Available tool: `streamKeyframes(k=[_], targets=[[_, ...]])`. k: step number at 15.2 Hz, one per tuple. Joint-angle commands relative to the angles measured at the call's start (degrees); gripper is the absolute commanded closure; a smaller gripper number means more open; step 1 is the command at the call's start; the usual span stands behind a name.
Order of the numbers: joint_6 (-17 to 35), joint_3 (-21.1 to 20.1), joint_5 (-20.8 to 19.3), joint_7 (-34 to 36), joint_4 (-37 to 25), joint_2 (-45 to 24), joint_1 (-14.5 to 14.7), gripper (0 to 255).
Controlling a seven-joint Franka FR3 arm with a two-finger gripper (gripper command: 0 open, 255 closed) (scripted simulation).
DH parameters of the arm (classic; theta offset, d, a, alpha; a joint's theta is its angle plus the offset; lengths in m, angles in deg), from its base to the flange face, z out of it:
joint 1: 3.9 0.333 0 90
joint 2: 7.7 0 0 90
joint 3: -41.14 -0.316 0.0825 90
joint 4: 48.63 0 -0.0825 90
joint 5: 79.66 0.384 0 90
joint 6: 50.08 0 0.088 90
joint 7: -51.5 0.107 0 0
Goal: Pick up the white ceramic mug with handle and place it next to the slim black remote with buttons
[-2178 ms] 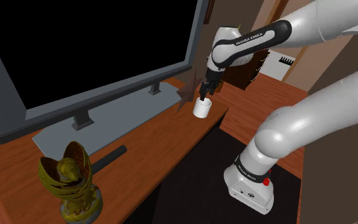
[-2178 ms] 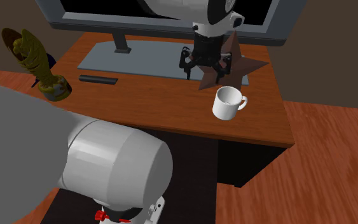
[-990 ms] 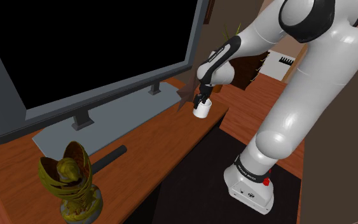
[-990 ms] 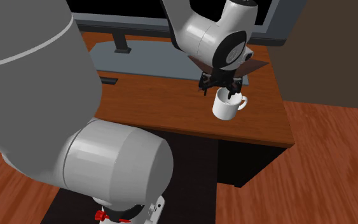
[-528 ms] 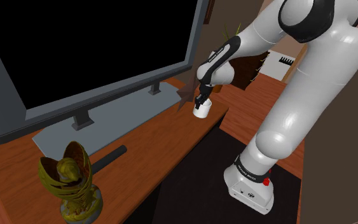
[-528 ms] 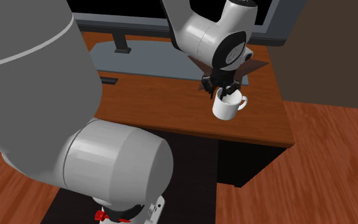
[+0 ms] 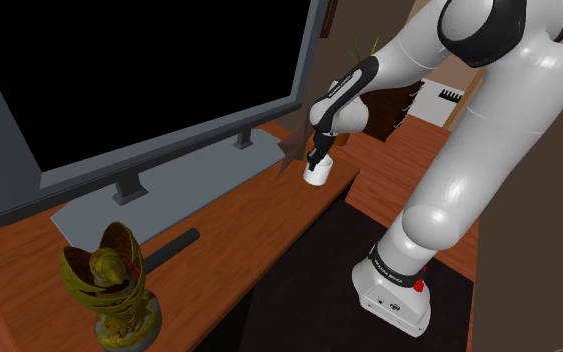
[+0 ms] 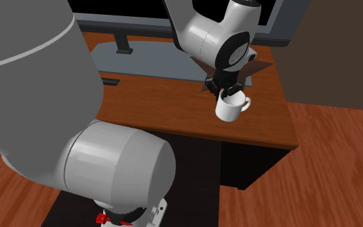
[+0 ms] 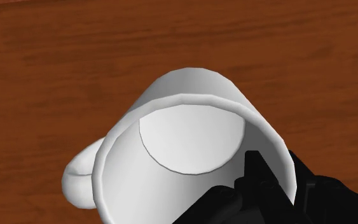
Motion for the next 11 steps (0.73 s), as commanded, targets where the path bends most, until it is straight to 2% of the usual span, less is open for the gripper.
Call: streamKeyframes(k=[1, 11], targets=[[-0.8, 0.2, -0.9, 0.7, 0.0, 0.9, 0.0, 255], [-9.5, 0.3, -7.8, 5.8, -1.3, 9.1, -0.6, 255]])
